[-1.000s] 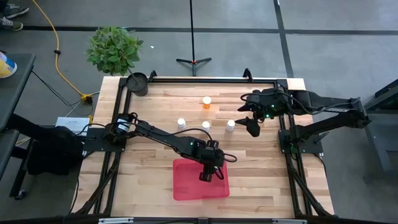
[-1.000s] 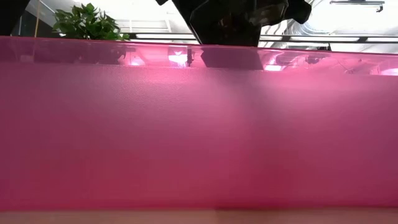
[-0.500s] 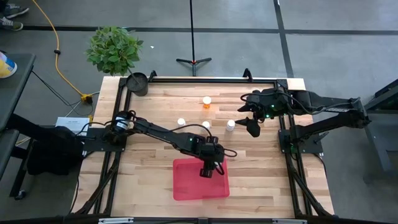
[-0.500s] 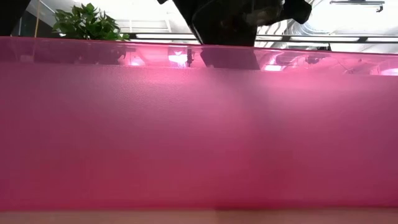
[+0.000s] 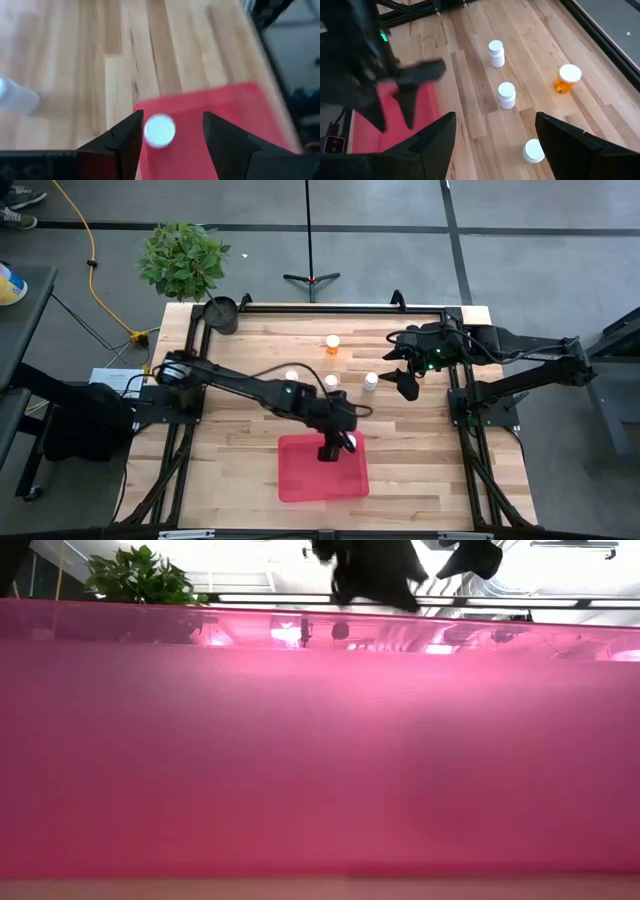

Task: Pick and place pill bottles into a basket
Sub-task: Put the white medicine bottle into the red container

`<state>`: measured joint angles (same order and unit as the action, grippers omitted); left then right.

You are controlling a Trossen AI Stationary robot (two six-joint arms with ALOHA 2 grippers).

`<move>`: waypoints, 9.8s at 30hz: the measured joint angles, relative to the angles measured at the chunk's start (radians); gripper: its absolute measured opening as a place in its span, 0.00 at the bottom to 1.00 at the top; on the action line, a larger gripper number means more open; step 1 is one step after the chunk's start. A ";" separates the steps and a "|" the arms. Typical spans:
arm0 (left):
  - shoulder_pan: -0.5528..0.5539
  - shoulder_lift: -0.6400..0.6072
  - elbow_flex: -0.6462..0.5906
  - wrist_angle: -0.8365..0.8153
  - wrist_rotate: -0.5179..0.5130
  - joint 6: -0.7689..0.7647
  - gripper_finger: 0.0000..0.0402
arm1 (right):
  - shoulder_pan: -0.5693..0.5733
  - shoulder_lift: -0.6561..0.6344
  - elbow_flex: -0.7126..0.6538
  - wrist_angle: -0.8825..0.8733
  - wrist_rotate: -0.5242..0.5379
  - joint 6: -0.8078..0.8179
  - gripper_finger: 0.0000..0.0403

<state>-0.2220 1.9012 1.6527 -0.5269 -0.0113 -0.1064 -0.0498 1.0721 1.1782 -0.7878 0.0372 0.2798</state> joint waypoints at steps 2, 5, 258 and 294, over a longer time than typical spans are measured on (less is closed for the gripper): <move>0.000 -0.046 0.000 0.003 -0.015 -0.002 0.59 | 0.000 0.000 0.000 -0.001 0.000 0.000 0.65; 0.000 -0.111 0.002 0.007 -0.076 0.011 0.59 | 0.000 0.000 0.000 -0.001 -0.003 0.000 0.65; 0.196 -1.834 -1.073 0.030 -0.293 -0.422 0.59 | -0.735 0.274 -0.461 0.230 -0.153 0.289 0.38; 0.196 -1.834 -1.073 0.030 -0.253 -0.399 0.59 | -0.557 0.314 -0.047 0.005 -0.110 0.240 0.39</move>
<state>-0.0261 0.0673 0.5800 -0.4965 -0.2638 -0.5053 -0.6064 1.3864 1.1309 -0.7825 -0.0723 0.5197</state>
